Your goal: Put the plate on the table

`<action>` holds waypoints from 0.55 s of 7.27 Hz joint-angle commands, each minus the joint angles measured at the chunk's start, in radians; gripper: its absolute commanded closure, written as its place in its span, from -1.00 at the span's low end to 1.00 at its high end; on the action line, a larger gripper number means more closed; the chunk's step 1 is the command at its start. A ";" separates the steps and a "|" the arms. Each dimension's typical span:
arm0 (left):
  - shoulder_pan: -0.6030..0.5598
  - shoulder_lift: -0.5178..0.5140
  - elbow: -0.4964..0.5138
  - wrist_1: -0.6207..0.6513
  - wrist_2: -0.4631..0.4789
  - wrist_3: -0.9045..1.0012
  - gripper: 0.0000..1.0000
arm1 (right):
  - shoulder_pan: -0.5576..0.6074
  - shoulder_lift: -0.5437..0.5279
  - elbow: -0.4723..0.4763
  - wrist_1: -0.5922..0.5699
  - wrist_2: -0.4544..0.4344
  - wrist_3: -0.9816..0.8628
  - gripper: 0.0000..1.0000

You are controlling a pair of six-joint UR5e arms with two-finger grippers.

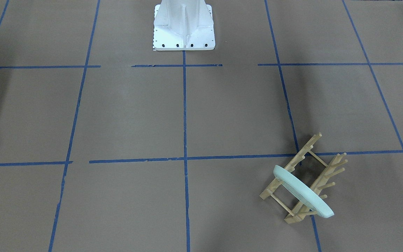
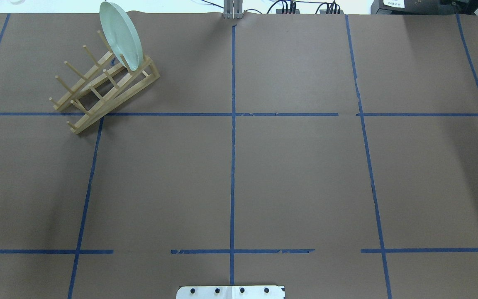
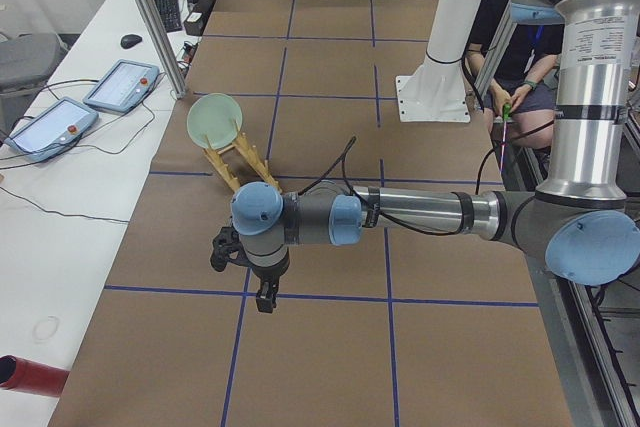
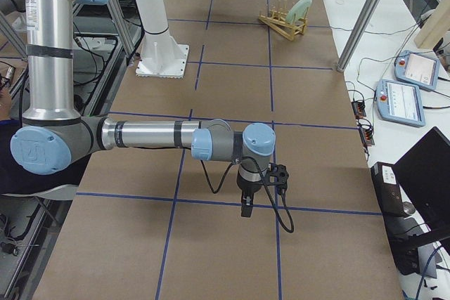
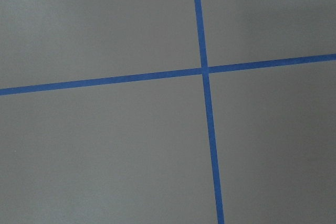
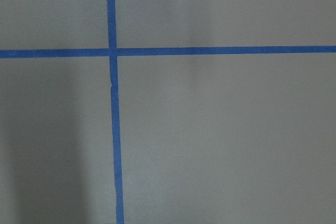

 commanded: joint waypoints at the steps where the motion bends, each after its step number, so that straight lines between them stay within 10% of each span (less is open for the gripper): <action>1: 0.000 -0.023 -0.002 -0.002 -0.001 -0.001 -1.00 | -0.001 0.000 0.000 -0.002 0.000 -0.001 -1.00; 4: 0.000 -0.161 -0.020 -0.017 -0.012 -0.001 -1.00 | -0.001 0.000 0.000 0.000 0.000 -0.001 -1.00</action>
